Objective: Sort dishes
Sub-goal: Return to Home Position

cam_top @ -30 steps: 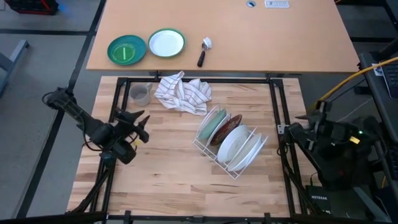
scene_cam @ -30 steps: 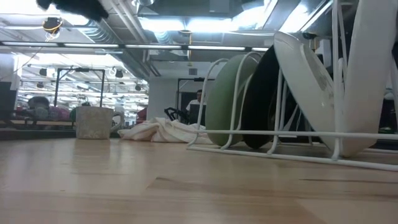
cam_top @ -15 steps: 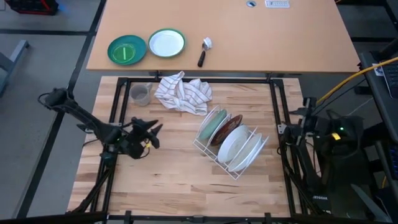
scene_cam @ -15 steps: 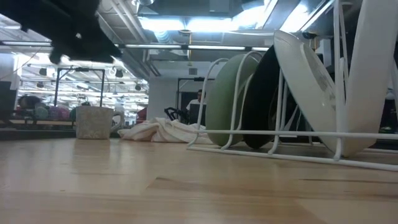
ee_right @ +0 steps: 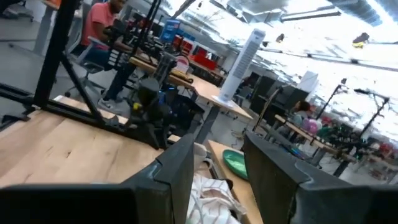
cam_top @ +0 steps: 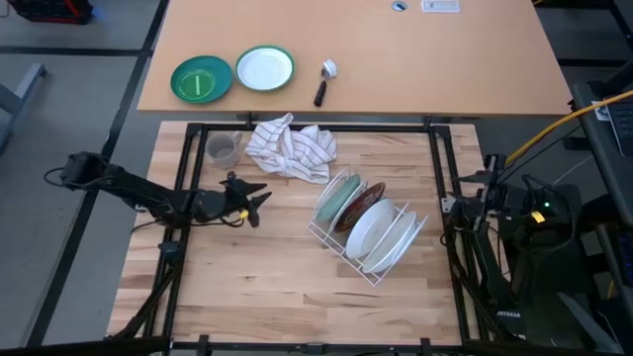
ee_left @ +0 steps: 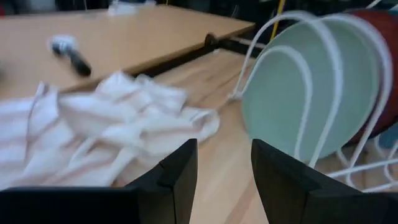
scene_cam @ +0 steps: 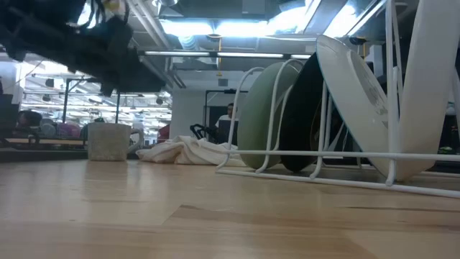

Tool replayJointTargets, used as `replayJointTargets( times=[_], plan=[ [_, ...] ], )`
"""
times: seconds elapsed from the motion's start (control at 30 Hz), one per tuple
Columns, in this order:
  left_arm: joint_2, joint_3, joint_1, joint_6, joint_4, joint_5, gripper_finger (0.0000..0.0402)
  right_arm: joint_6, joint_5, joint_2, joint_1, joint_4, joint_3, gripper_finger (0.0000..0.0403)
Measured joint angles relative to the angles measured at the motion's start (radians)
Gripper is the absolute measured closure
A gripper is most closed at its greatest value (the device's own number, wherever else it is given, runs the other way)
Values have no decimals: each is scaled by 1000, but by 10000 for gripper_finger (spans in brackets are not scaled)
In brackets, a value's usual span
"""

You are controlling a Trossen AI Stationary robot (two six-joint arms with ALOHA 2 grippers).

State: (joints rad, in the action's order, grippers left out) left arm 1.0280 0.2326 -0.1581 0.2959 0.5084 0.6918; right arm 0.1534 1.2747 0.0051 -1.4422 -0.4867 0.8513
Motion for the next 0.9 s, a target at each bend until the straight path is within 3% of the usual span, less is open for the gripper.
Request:
replayJointTargets(
  times=[0.17,0.47,0.67,0.8,0.9],
  plan=[
    [-80,-106,51,77,1,-61,260,1,-48,0,25,72,0,258],
    [-270,-220,55,107,4,-83,260,9,-79,68,215,84,-14,258],
    [-371,-223,59,53,-13,-74,260,66,-86,122,381,84,-61,258],
    [-410,-223,83,18,-14,-34,260,126,-177,154,466,84,-125,258],
    [-420,-223,106,19,-19,-27,260,139,-185,169,511,139,-192,258]
  ],
)
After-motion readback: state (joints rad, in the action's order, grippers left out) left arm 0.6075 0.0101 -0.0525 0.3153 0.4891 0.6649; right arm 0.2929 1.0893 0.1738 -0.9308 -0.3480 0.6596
